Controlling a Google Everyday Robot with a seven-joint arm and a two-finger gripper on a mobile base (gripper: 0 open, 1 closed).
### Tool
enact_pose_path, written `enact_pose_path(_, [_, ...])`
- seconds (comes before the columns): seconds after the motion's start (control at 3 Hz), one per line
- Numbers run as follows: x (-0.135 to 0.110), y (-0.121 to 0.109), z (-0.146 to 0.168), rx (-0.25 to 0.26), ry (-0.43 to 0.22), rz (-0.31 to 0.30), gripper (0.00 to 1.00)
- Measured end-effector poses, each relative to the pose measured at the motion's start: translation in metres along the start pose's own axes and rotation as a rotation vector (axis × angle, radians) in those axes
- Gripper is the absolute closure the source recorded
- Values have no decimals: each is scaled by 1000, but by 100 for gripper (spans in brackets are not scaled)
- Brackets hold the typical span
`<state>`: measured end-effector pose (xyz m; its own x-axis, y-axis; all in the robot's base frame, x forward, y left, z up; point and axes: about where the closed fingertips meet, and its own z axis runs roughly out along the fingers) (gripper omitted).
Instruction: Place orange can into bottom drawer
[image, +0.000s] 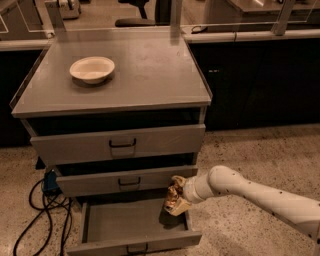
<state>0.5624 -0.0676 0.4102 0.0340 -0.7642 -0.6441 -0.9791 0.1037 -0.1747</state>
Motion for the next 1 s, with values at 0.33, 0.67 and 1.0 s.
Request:
enact_pose_path(0.33, [33,13,29,-46,3,6,100])
enact_pose_path(0.67, [88,47,84,-90,13,38,100])
enact_pose_path(1.0, [88,47,85,-90,13,38,100])
